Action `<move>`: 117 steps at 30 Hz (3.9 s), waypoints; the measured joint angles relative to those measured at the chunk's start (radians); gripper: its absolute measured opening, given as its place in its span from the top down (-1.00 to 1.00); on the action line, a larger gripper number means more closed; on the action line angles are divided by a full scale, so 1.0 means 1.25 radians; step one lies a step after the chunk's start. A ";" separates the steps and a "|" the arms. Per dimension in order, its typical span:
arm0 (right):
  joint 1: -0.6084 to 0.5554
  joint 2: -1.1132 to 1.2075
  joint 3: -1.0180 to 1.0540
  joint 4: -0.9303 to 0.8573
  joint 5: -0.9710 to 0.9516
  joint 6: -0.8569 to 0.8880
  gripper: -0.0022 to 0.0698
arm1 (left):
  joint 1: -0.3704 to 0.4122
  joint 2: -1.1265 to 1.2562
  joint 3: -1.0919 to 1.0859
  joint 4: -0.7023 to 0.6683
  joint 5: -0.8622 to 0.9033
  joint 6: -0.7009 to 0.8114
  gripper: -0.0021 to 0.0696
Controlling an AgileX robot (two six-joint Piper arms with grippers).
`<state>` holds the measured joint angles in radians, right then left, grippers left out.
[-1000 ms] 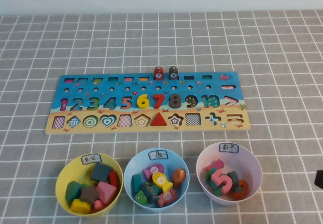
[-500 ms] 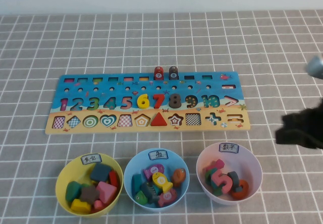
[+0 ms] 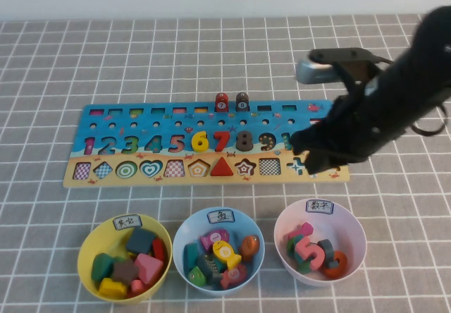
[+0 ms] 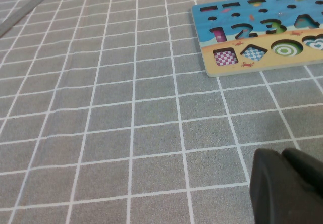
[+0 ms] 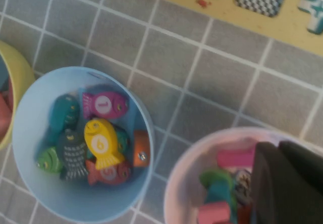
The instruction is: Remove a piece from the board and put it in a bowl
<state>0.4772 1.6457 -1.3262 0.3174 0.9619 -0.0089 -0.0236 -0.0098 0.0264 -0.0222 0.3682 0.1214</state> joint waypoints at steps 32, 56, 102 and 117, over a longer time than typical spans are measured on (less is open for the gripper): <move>0.138 0.527 -0.668 -0.096 0.215 0.289 -0.03 | 0.000 0.000 0.000 0.003 0.000 0.000 0.95; 0.151 0.586 -0.723 -0.148 0.216 0.383 -0.05 | 0.000 0.000 0.000 0.003 0.000 0.001 0.95; 0.164 0.614 -0.730 -0.181 0.216 0.383 -0.05 | 0.000 0.000 0.000 0.003 0.000 0.001 0.95; 0.164 0.616 -0.732 -0.182 0.217 0.365 0.14 | 0.000 0.000 0.000 0.003 0.000 0.001 0.95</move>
<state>0.6823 2.4156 -2.2406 0.0895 1.2332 0.4480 -0.0236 -0.0098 0.0264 -0.0183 0.3682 0.1225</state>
